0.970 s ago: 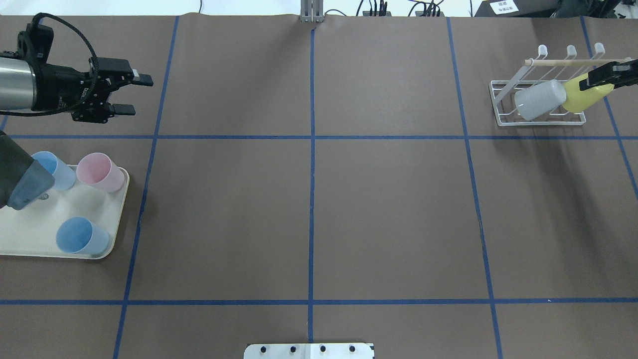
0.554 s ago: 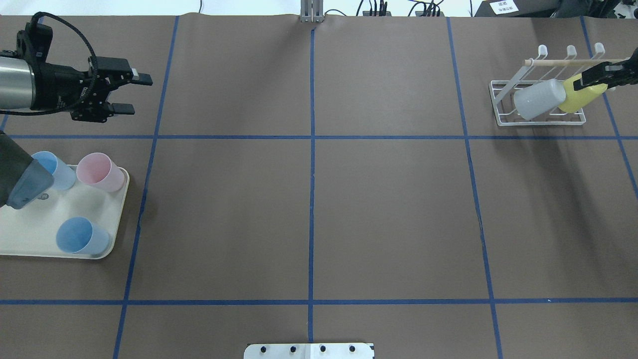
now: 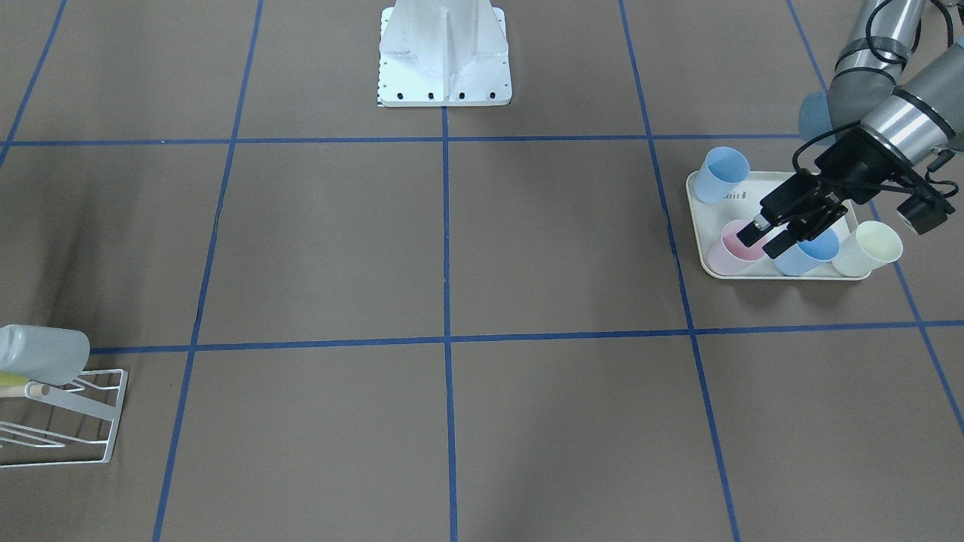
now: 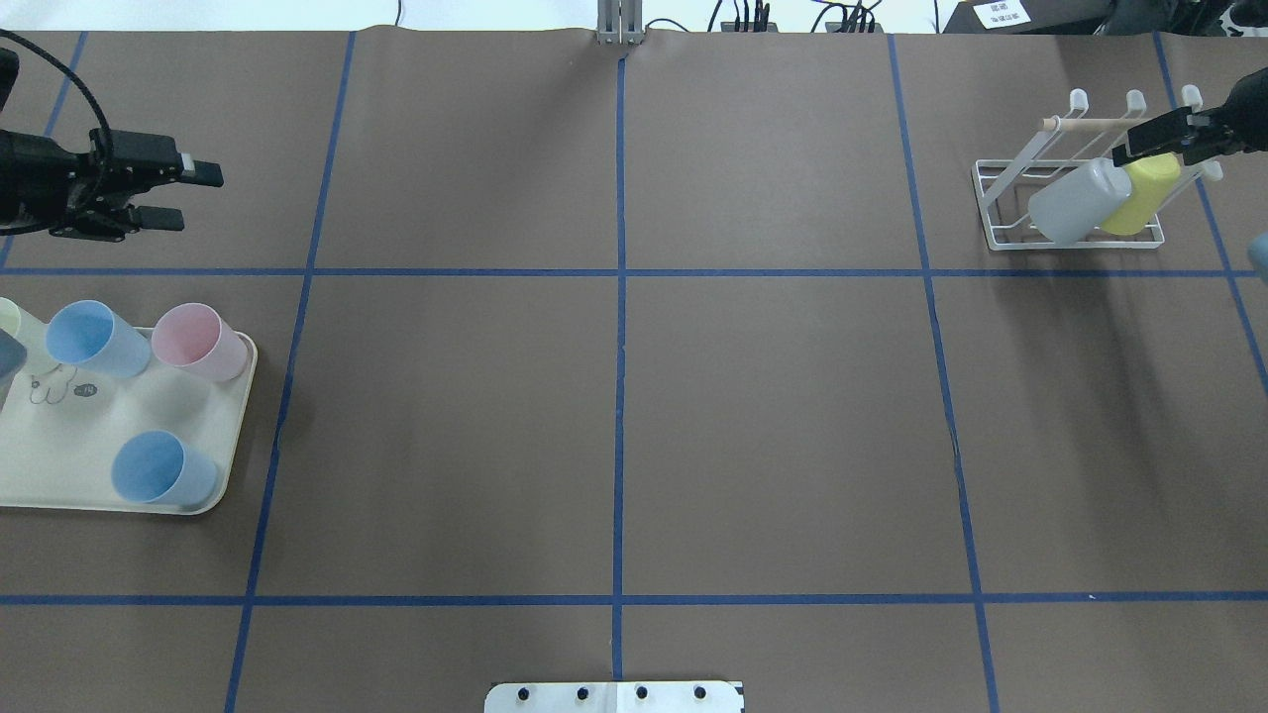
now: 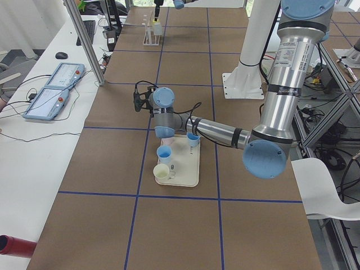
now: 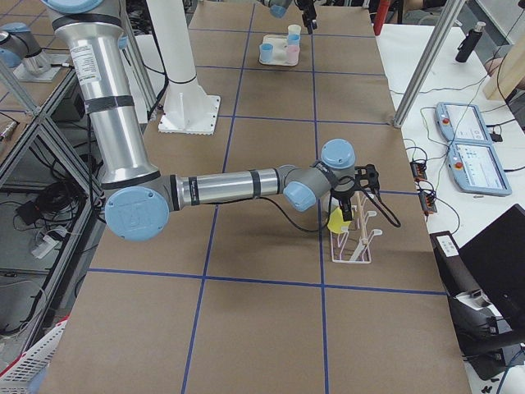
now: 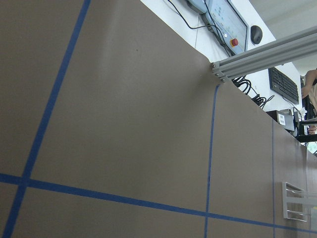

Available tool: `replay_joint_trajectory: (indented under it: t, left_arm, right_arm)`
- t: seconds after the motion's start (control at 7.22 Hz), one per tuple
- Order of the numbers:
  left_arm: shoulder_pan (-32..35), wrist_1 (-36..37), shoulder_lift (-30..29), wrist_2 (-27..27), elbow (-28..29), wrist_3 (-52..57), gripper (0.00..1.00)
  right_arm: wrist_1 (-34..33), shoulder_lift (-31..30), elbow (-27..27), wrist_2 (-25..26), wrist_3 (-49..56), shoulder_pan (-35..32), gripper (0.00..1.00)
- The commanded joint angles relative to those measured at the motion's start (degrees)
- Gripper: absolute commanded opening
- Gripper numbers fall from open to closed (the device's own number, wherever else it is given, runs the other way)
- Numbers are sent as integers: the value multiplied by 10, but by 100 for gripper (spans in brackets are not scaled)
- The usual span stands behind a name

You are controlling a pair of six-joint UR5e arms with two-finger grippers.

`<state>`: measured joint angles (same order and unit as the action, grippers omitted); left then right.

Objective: Transfer IKEA cup to right arm and place on rack

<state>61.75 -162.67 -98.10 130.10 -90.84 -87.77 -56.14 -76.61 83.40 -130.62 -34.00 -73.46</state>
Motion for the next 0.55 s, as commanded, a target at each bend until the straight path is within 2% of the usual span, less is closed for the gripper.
replay_joint_trajectory:
  t: [0.0,0.28,0.42]
  left_arm:
    - [-2,31,59,5,-12,68,100]
    - [-3,115,107,5,-36,171,100]
    - [-4,206,120,-2,-92,194,100]
  right_arm:
    - [1,13,-2,-1,-10,7,99]
    - [4,13,4,-1,-24,8,99]
    - [5,13,7,-2,-25,9,99]
